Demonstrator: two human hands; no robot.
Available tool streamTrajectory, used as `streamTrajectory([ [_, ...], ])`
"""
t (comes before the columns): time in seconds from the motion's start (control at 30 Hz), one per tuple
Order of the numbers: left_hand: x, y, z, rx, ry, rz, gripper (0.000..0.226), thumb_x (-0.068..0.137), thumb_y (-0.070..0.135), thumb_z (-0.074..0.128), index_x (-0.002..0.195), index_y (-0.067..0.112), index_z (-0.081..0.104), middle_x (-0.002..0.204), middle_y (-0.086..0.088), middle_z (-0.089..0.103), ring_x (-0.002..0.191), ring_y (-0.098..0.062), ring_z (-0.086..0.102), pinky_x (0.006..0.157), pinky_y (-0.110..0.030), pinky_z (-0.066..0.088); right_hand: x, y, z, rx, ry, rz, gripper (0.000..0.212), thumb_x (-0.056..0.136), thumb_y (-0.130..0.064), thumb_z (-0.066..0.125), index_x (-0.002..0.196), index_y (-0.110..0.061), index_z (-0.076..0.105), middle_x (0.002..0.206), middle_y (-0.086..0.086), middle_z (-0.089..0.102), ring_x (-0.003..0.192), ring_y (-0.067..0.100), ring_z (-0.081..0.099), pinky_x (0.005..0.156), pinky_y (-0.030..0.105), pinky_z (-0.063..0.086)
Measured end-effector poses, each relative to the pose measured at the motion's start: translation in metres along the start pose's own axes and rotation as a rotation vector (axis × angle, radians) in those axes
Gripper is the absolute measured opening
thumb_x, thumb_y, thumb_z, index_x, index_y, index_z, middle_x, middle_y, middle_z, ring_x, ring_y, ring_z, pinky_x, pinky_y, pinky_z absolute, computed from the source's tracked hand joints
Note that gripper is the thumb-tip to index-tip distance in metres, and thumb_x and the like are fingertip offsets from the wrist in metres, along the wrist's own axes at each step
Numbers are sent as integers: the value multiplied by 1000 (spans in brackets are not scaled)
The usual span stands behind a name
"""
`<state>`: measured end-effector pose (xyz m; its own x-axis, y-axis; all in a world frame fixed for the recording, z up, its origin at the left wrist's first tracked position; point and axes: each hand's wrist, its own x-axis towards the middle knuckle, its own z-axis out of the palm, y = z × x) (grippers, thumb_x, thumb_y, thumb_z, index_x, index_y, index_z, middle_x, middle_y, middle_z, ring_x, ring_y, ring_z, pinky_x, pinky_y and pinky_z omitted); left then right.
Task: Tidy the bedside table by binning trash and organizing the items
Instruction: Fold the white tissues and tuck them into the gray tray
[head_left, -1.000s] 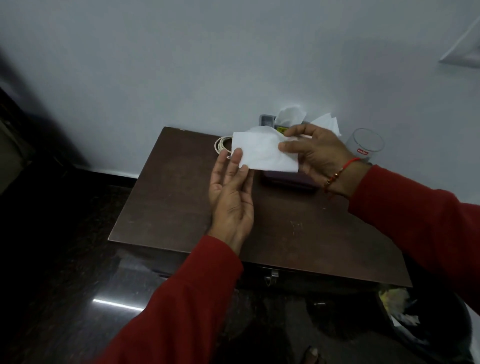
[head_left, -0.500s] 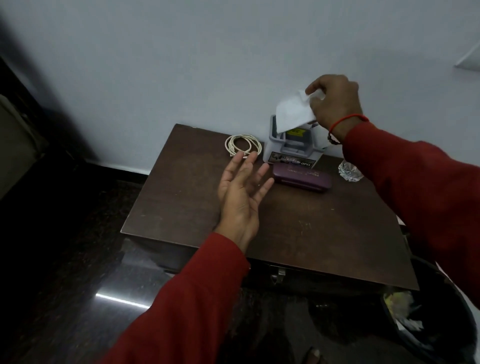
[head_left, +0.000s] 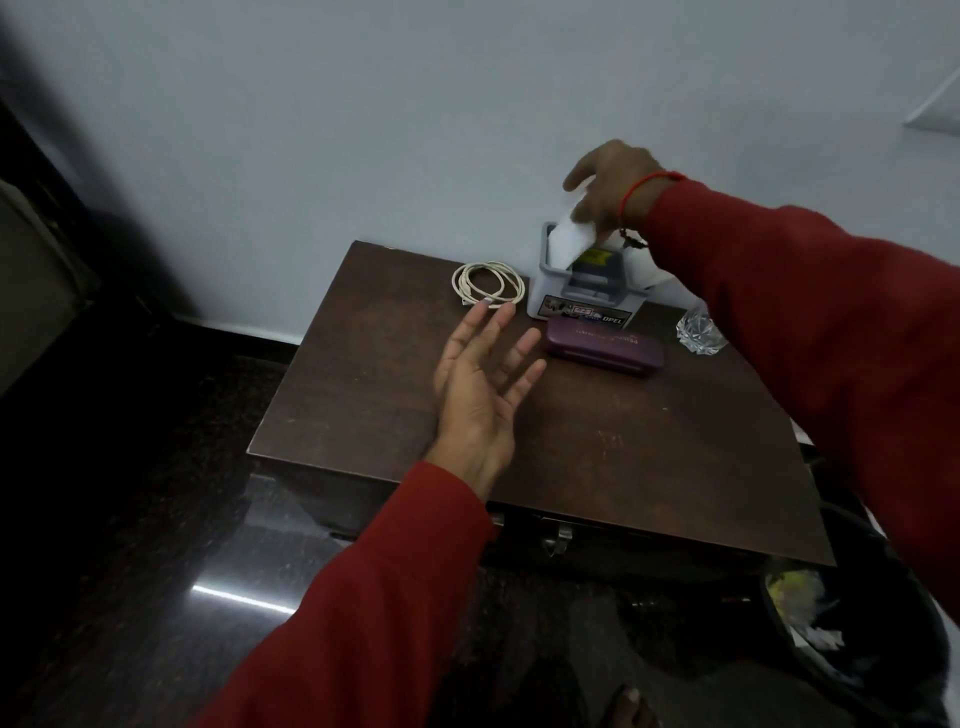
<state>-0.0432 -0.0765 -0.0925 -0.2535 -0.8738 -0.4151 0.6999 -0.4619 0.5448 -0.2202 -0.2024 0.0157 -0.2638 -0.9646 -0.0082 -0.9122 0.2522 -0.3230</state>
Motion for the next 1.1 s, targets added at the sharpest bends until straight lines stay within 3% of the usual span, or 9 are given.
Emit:
streamTrajectory([
  [0.1,-1,2,-1,13,-3,0,32,99,15,62,128,28,64,117,6,78,105,-21,76,84,-38,61,5,-2,2,79,-26,44,49,78,-5,74,124,-14,62,116,10,63,92,25,65,74,26,51],
  [0.27,-1,3,-2,15,-3,1,31,99,17,62,127,28,64,119,5,77,104,-21,76,86,-38,60,11,11,16,125,194,-14,31,75,2,67,102,-13,68,112,11,65,103,28,65,86,36,57],
  [0.37,-1,2,-1,19,-5,-2,33,99,17,62,130,26,63,119,5,77,104,-21,76,85,-37,60,6,20,25,117,171,-22,23,80,-15,71,104,-12,70,113,10,67,106,25,63,91,30,52],
  [0.47,-1,3,-1,26,0,4,32,99,19,61,130,27,63,119,5,77,104,-21,76,86,-36,60,-14,24,27,221,420,-135,23,88,-30,58,99,-12,68,100,7,70,95,23,64,88,39,53],
  [0.57,-2,3,-1,34,4,6,31,100,20,60,129,27,63,118,6,77,103,-20,76,85,-35,59,-55,39,37,234,589,-290,21,93,-24,51,94,-9,65,89,8,67,82,18,59,77,31,50],
  [0.67,-4,0,1,50,1,8,34,99,22,60,133,27,63,118,7,77,101,-19,77,85,-34,56,-100,69,61,163,518,-343,16,95,-17,54,93,-6,65,86,10,63,77,12,50,73,22,41],
  [0.77,-6,-4,3,65,-4,3,36,99,22,60,135,26,62,118,6,77,98,-18,77,85,-33,56,-125,101,75,117,483,-311,13,93,-14,57,93,-6,67,85,10,63,76,14,51,70,32,46],
  [0.93,-5,-14,6,88,-26,10,30,100,19,58,129,26,63,113,6,78,100,-18,77,86,-34,57,-136,143,48,198,654,-190,11,90,-15,59,98,-9,65,81,10,60,72,19,54,71,36,48],
  [1.1,-5,-28,11,125,-48,4,29,100,17,57,127,27,62,115,5,78,102,-19,77,86,-35,56,-122,190,21,272,618,41,51,81,-29,72,125,-14,50,110,14,50,93,16,50,88,26,44],
])
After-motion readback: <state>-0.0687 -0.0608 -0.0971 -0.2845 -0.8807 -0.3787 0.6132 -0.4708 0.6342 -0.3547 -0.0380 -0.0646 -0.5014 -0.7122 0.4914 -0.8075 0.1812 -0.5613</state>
